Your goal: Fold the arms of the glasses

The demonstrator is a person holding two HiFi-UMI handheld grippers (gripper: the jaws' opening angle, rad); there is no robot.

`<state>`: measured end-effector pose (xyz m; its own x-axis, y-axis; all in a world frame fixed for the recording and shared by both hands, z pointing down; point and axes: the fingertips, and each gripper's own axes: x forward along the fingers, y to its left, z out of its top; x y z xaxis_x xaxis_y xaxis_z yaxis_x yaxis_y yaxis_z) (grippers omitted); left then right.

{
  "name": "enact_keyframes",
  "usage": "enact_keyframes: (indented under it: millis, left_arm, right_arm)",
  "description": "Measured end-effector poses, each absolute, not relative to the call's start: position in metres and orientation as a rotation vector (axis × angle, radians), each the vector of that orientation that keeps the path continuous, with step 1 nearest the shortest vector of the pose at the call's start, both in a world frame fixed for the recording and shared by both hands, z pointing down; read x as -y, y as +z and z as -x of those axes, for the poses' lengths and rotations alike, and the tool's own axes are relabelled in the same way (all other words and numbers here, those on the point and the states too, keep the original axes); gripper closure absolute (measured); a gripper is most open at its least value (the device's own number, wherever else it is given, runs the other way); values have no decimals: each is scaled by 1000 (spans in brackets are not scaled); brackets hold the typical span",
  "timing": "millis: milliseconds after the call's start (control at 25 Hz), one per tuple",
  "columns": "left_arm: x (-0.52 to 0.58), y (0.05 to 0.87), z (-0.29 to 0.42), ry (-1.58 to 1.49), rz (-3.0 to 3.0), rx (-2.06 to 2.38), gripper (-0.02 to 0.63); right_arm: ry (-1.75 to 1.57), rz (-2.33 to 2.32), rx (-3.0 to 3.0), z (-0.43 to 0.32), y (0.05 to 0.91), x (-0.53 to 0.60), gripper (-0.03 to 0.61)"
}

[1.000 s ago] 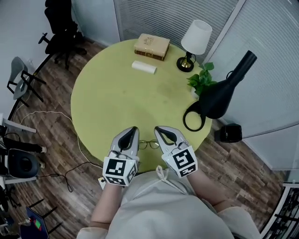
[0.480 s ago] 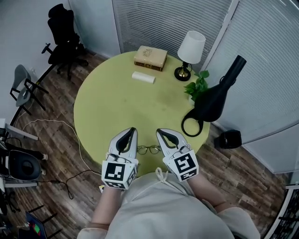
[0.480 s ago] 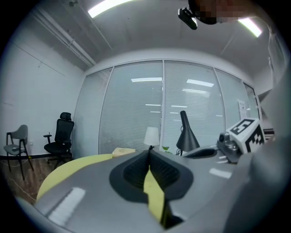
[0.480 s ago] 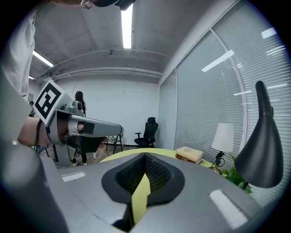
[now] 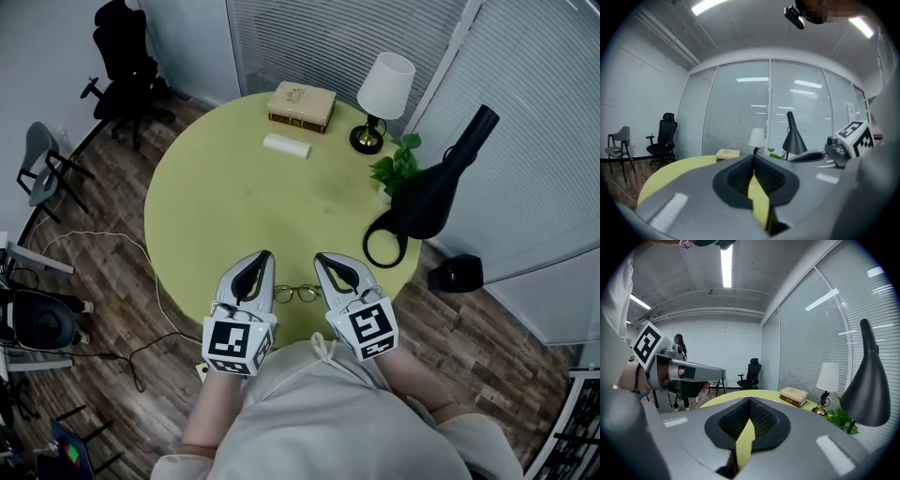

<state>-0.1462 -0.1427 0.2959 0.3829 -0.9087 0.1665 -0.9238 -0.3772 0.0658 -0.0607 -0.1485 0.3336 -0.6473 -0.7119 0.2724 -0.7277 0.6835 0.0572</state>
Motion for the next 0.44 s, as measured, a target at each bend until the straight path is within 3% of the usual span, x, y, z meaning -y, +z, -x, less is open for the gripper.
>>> enact_keyframes:
  millis: [440]
  left_arm:
    - [150, 306, 149, 182, -2461, 1665, 607]
  right_arm:
    - [103, -1116, 2628, 68, 342, 150, 580]
